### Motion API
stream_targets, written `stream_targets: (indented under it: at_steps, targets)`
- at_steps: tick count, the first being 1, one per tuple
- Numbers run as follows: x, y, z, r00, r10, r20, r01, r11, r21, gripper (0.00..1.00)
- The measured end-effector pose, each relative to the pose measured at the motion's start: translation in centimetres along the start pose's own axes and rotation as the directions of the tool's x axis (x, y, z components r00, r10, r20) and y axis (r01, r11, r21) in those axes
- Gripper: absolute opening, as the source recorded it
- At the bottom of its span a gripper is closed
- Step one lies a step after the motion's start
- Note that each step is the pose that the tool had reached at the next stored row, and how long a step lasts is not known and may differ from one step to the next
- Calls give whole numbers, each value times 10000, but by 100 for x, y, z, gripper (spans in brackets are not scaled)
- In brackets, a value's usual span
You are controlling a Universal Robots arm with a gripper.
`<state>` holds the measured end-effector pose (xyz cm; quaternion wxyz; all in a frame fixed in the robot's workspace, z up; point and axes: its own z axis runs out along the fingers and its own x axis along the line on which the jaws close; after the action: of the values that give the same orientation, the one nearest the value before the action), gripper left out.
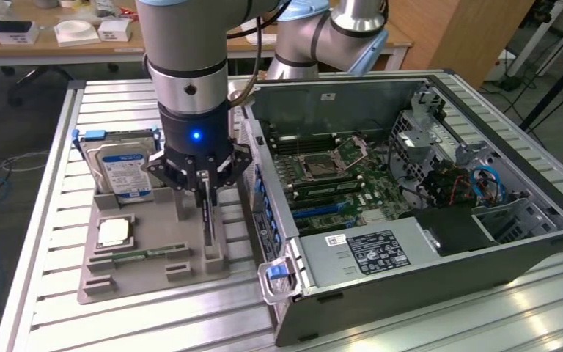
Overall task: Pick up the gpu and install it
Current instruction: 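Pick up the gpu and move the gpu toward the slot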
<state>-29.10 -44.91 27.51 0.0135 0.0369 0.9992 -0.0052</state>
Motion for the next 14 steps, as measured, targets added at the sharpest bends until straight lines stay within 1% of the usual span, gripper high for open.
stream_targets:
  at_steps: [6, 8, 13, 14]
  targets:
    - [0, 0, 0, 10000, 0, 1, 0, 10000, -1, 26]
    - [-1, -1, -28, 10000, 0, -1, 0, 10000, 2, 26]
    - [-4, -1, -159, 10000, 0, 0, 0, 10000, 0, 26]
    - [-7, -3, -275, 10000, 0, 0, 0, 10000, 0, 26]
